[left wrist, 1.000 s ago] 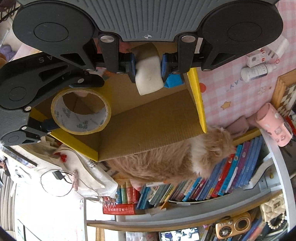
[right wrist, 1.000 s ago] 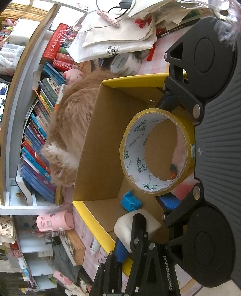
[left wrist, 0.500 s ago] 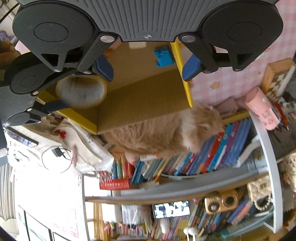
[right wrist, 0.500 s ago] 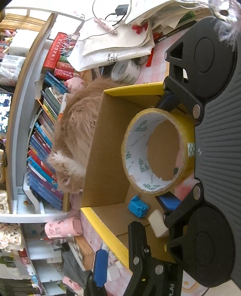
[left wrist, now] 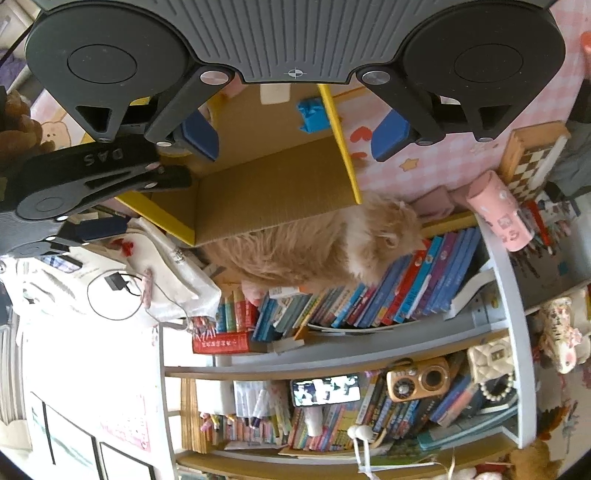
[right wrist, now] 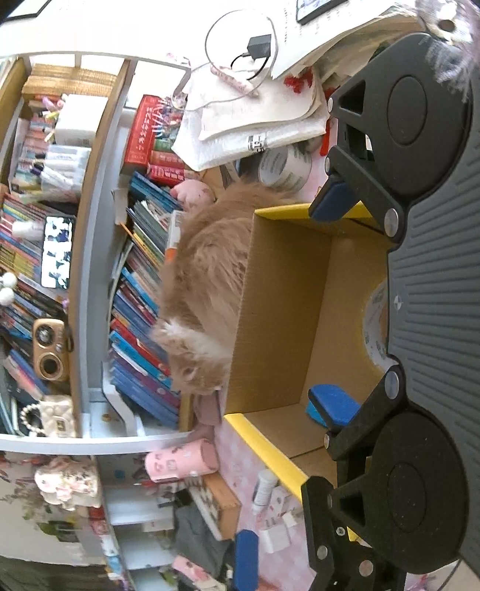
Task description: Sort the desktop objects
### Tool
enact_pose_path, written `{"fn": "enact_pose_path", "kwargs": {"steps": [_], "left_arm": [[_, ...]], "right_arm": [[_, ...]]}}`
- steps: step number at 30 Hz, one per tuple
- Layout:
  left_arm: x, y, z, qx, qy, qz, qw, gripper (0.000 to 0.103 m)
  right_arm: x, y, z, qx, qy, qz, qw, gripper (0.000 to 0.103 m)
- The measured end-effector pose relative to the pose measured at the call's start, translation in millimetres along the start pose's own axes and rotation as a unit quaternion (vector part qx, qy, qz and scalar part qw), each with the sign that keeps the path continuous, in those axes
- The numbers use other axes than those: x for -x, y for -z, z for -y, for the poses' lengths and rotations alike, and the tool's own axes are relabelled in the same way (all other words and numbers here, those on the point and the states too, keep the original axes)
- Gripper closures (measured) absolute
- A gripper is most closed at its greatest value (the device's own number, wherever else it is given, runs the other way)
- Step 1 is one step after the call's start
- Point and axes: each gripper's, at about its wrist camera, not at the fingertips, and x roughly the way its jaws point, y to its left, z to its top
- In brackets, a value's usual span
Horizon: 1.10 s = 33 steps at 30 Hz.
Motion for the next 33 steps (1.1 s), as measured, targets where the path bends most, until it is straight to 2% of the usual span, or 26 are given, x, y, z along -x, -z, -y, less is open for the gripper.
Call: {"fn": "enact_pose_path", "kwargs": {"steps": [6,13,18,24,33], "left_arm": [[26,5,-13,0.017,-0.012,0.004,0.9998,0.01],[49,22,-29,0.02,-0.014,-0.008,0.9997,0.007],[60,37,-39,0.022,-0.01,-0.017,0.9996,0.006],[74,55,-55,0.034,-0.005,-0.029,0.999,0.006],[88,81,-79,0.036,-0.027,-0.042,0.9982,0.006]], "right_arm": [[25,4,0,-0.02,0.004,0.012,1.0,0.008],[58,17,-11,-0.043,0.037,0.022,0.998,0.008],[74,33,-24,-0.047,0.059,0.011,0.997,0.008],[79,52,-44,-0.087,0.077,-0.018,0.993,0.008],[89,70,-88,-0.129,0.086,-0.044,0.987,0.008]]}}
